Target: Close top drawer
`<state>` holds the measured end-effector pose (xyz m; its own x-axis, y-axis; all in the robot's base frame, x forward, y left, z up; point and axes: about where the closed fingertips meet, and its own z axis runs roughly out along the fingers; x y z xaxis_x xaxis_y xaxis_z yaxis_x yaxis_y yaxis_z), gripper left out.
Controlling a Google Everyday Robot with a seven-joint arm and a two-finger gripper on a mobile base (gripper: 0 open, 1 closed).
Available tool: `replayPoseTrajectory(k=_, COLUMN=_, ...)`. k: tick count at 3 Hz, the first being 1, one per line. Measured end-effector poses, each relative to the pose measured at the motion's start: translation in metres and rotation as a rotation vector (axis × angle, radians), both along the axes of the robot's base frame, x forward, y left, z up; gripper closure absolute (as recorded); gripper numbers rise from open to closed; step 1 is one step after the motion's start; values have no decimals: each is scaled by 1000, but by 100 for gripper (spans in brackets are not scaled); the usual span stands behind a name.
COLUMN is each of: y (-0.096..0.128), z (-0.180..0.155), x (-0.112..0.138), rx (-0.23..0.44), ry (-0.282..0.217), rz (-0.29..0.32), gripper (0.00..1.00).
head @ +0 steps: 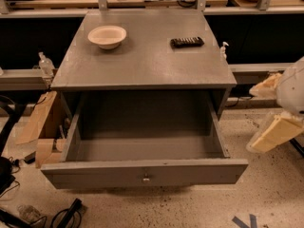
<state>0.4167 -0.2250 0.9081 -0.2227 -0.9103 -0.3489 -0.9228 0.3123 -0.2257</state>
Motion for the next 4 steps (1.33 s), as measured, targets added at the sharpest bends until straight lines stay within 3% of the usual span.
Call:
replayPoseTrajectory(k=1, y=-7, z=-56, x=-16, rx=70, ry=29, rz=-31, gripper=48)
replayPoseTrajectory(k=3, y=-12, z=-160, x=-72, rx=180, ry=118, rz=-112, gripper=94)
replayPoseTrajectory(k=4, y=3, z=-225, x=-96, rx=250, ry=175, rz=-130, gripper=100)
